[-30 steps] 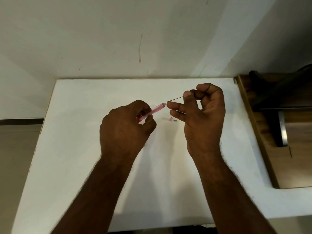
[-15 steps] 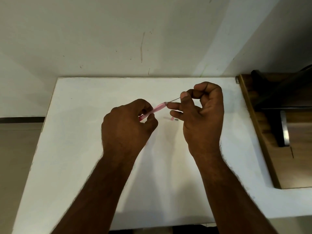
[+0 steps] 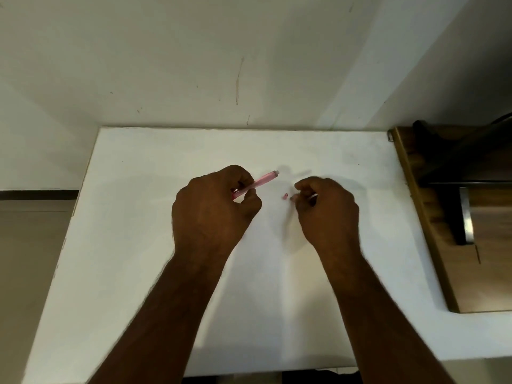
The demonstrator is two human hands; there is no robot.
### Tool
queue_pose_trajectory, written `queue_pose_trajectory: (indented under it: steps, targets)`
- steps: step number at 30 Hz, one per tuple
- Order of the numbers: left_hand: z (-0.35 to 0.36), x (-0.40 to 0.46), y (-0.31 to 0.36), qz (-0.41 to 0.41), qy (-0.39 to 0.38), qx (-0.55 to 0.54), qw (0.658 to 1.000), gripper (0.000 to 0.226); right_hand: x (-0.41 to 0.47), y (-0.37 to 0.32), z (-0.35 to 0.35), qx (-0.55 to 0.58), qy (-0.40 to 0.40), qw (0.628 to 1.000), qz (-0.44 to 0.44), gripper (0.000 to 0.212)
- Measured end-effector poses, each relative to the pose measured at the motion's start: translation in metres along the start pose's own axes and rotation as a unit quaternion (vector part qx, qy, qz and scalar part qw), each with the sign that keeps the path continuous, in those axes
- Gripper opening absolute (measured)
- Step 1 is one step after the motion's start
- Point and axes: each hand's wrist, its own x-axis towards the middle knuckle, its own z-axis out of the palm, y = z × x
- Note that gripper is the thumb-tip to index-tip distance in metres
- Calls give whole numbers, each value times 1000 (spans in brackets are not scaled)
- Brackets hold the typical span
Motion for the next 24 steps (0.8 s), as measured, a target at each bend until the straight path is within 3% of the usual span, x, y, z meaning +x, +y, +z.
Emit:
queue_pose_trajectory:
  steps: [4,9,12,14,16,20,24]
  targets:
    - [0,0,0,-4,-7,-6,1000,13,-1,-5,7,-65,10,998,-22,12]
    - [0,0,-1,-8,-7,-10,1000,13,0,-5,5,-67,1,998,-22,10]
    - [1,1,-1,-5,-5,-10,1000,14,6,-9,-6,105,35,994,3,6]
    - [2,1,-1,1,-4,-9,1000,14,8,-16,-14,279,41,959,30,7]
    - [2,1,0,5,-4,-8,1000,15,7,-21,-19,377,28,925,30,10]
    - [1,2,1,7,-2,-7,1000,18,4,-26,-21,406,7,914,4,16]
    - [1,2,1,7,-2,-6,1000,17,3,-26,-22,347,6,937,-45,26]
